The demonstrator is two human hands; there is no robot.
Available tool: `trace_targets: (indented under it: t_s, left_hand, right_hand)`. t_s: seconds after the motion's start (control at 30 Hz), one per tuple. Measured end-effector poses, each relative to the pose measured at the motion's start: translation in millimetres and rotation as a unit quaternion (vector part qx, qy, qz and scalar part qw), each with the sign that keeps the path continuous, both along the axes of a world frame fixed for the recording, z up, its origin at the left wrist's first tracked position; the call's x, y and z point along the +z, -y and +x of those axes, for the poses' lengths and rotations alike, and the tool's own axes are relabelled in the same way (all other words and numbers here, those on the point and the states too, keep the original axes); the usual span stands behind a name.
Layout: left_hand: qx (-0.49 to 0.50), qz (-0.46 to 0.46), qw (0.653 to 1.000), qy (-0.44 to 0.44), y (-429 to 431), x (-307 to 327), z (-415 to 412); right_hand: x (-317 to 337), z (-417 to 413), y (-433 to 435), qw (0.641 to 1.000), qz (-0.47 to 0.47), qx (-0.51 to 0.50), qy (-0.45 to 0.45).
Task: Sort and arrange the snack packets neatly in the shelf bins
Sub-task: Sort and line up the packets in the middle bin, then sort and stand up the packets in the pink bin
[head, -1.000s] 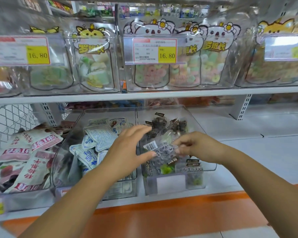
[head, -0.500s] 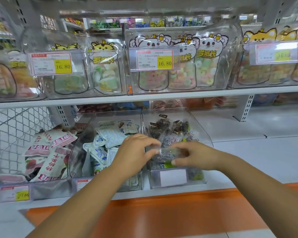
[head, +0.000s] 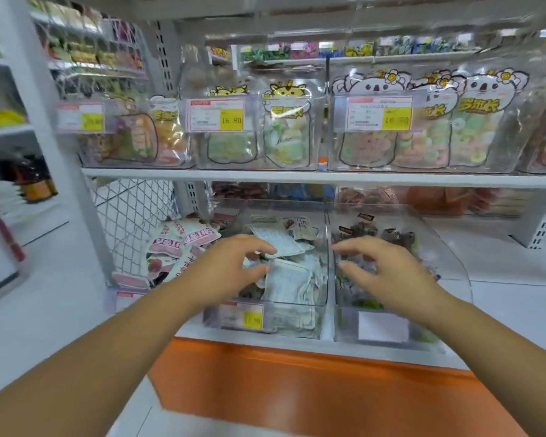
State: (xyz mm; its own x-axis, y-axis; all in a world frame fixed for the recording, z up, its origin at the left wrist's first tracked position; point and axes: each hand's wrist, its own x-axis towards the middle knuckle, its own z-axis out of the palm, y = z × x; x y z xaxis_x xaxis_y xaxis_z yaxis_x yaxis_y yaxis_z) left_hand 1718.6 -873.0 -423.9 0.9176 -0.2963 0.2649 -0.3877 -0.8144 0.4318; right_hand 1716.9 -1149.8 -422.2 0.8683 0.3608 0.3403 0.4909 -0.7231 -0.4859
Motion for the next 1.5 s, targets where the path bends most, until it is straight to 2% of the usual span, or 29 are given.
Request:
trace_targets:
  t_s: [0.17, 0.33, 0.43, 0.53, 0.6, 0.73, 0.9, 0.97, 1.07, 1.17, 1.3, 1.4, 1.5]
  left_hand:
    - [0.069, 0.017, 0.997, 0.032, -77.7, -17.5, 22.0]
    - [0.039, 0.084, 0.995, 0.035, -140.2, -27.8, 30.4]
    - [0.044, 0.068, 0.996, 0.033, -161.1, -33.0, 37.5]
    - [0.067, 0.041, 0.997, 0.008, -174.2, -36.8, 45.3]
    - [0.04, 0.038, 0.998, -0.014, -180.4, -35.5, 48.9]
    - [-0.037, 0.107, 0.993, -0.02, -188.9, -32.7, 43.3]
    - [-0.044, 0.149, 0.988, -0.01, -215.9, -28.8, 26.1]
    - [-0.048, 0.178, 0.982, -0.028, -228.6, -30.0, 21.4]
    - [-0.041, 0.212, 0.975, -0.046, -229.6, -23.6, 21.8]
    - [-0.023, 0.242, 0.969, -0.036, -222.5, -14.1, 29.0]
    - [0.016, 0.284, 0.958, 0.027, -222.7, -18.5, 35.7]
    - [0.037, 0.275, 0.957, 0.089, -220.5, -28.6, 37.3]
    - [0.05, 0.253, 0.961, 0.099, -218.3, -30.4, 39.7]
  right_hand:
    - [-9.1, 21.9, -65.0, 0.998, 0.025, 0.055, 0.016]
    - [-22.0, 52.4, -133.8, 0.993, -0.027, 0.112, -0.006]
    - [-20.3, 66.3, -175.2, 0.99, -0.054, 0.127, 0.012]
    - [-13.3, 75.4, -201.4, 0.988, -0.081, 0.116, 0.058]
    - [-8.6, 77.9, -211.1, 0.987, -0.119, 0.094, 0.058]
    - [-8.5, 66.9, -227.4, 0.978, -0.19, 0.089, 0.003]
    - [-11.3, 54.7, -242.4, 0.976, -0.217, 0.027, 0.004]
    - [-12.6, 54.8, -250.4, 0.967, -0.253, 0.023, 0.036]
    - [-17.0, 56.9, -268.6, 0.949, -0.298, 0.068, 0.074]
    - [-21.0, 66.9, -281.2, 0.93, -0.342, 0.079, 0.111]
    - [-17.7, 89.5, -272.9, 0.957, -0.28, 0.008, 0.078]
    - [-11.5, 98.1, -272.5, 0.965, -0.253, -0.006, 0.072]
    - [-7.7, 102.1, -271.6, 0.979, -0.194, -0.012, 0.065]
